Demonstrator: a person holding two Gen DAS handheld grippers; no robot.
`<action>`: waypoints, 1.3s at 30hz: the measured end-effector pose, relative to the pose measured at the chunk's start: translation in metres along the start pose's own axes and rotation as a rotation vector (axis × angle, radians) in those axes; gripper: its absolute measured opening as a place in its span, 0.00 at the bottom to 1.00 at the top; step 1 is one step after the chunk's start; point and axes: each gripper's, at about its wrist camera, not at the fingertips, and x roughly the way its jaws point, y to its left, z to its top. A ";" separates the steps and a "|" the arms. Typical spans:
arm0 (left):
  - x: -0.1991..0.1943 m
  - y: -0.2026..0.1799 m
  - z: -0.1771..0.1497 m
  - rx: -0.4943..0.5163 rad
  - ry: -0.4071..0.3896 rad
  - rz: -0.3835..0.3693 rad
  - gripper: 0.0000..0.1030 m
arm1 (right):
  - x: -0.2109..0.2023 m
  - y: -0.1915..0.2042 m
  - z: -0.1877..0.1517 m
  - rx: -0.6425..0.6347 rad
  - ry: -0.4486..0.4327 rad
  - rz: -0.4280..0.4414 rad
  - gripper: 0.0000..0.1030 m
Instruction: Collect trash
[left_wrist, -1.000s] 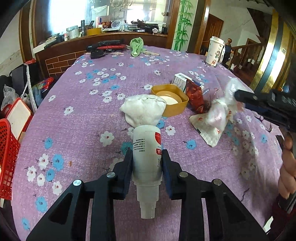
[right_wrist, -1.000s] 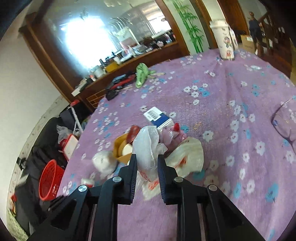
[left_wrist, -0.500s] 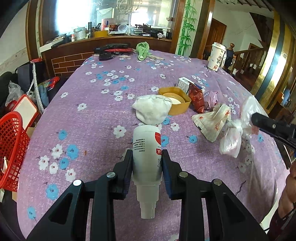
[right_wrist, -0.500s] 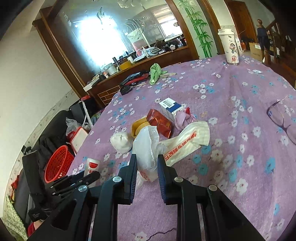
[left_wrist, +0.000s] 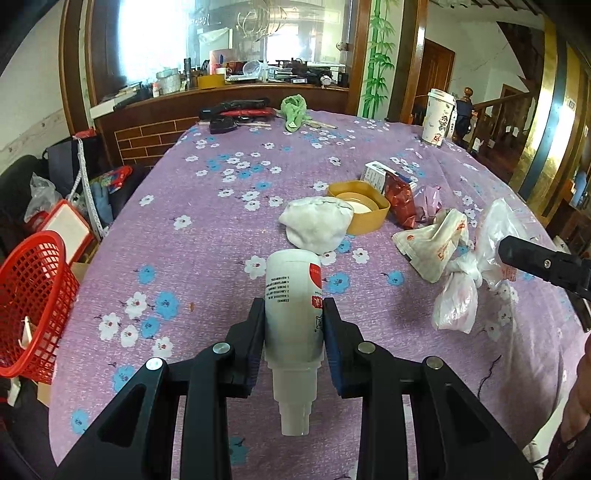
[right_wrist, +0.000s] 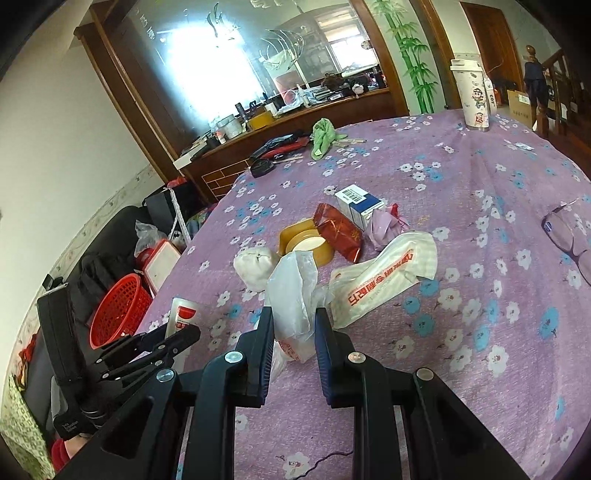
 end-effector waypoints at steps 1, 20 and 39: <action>0.000 0.000 -0.001 0.003 -0.003 0.007 0.28 | 0.000 0.001 0.000 -0.003 0.001 -0.001 0.22; -0.011 0.001 -0.006 0.030 -0.047 0.052 0.28 | 0.004 0.016 -0.004 -0.043 0.013 -0.004 0.22; -0.020 0.005 -0.009 0.026 -0.059 0.062 0.28 | 0.002 0.027 -0.009 -0.074 0.016 0.002 0.22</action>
